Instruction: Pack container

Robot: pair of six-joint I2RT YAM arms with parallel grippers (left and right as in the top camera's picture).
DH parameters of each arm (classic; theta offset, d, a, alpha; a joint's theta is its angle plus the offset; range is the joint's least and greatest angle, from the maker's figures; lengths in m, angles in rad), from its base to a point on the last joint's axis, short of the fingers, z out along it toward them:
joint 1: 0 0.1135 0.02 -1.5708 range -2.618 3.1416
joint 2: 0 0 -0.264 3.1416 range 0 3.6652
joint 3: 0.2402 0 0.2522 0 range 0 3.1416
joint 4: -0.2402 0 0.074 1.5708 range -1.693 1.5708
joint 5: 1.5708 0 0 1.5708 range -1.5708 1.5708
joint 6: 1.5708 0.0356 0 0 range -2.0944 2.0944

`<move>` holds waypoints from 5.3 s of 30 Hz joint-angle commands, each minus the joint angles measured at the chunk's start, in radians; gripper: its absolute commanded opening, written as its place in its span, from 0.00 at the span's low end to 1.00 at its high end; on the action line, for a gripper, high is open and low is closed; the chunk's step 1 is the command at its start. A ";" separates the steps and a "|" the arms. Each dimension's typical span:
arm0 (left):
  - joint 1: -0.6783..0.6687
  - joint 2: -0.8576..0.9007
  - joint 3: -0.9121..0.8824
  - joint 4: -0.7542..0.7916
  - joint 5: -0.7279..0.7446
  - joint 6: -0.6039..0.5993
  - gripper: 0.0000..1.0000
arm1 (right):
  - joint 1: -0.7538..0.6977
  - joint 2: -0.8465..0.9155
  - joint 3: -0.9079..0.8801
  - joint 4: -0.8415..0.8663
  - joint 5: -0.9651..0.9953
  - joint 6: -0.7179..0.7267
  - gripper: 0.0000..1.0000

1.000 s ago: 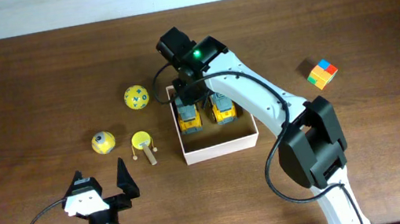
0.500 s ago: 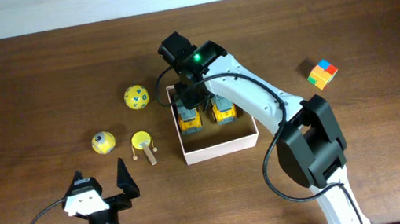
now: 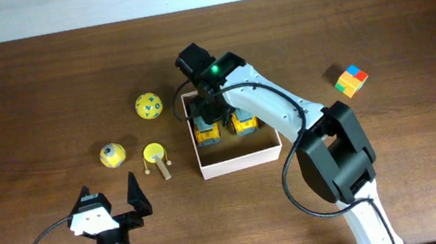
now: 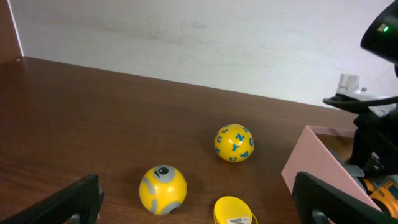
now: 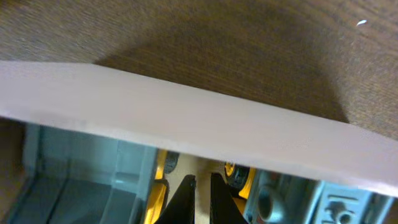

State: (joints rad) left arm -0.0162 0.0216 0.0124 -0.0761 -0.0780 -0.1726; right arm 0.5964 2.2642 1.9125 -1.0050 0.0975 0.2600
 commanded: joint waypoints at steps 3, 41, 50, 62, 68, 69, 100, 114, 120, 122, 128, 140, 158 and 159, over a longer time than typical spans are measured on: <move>0.006 -0.004 -0.003 -0.003 0.010 0.016 0.99 | -0.017 0.021 -0.034 0.016 0.021 0.002 0.05; 0.006 -0.004 -0.003 -0.003 0.011 0.016 0.99 | -0.060 0.021 -0.056 0.014 -0.014 -0.020 0.06; 0.006 -0.004 -0.003 -0.003 0.011 0.016 0.99 | -0.047 0.021 -0.056 0.013 -0.040 -0.025 0.06; 0.006 -0.004 -0.003 -0.003 0.011 0.016 0.99 | -0.048 0.021 -0.056 0.003 -0.037 -0.056 0.06; 0.006 -0.004 -0.003 -0.003 0.011 0.016 0.99 | -0.048 0.021 -0.056 0.001 -0.032 -0.071 0.06; 0.006 -0.004 -0.003 -0.003 0.011 0.016 0.99 | -0.048 0.021 -0.056 0.000 -0.033 -0.073 0.06; 0.006 -0.004 -0.003 -0.003 0.011 0.016 0.99 | -0.051 0.021 -0.056 -0.035 0.023 -0.183 0.06; 0.006 -0.004 -0.003 -0.003 0.010 0.016 0.99 | -0.053 0.020 0.009 -0.026 -0.044 -0.182 0.06; 0.006 -0.004 -0.003 -0.003 0.011 0.016 0.99 | -0.053 0.020 0.138 -0.105 -0.057 -0.182 0.06; 0.006 -0.004 -0.003 -0.003 0.010 0.016 0.99 | -0.053 0.020 0.173 -0.135 -0.066 -0.177 0.06; 0.006 -0.004 -0.003 -0.003 0.011 0.016 0.99 | -0.084 0.019 0.294 -0.260 -0.067 -0.173 0.15; 0.006 -0.004 -0.003 -0.003 0.011 0.016 0.99 | -0.416 0.019 0.409 -0.454 -0.061 -0.148 0.82; 0.006 -0.004 -0.003 -0.003 0.011 0.016 0.99 | -0.760 0.020 0.387 -0.435 -0.375 -0.042 0.99; 0.006 -0.004 -0.003 -0.003 0.011 0.016 0.99 | -0.763 0.020 0.385 -0.438 -0.374 -0.042 1.00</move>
State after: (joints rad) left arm -0.0162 0.0216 0.0124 -0.0761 -0.0780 -0.1726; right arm -0.1520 2.2749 2.3054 -1.4384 -0.2173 0.2108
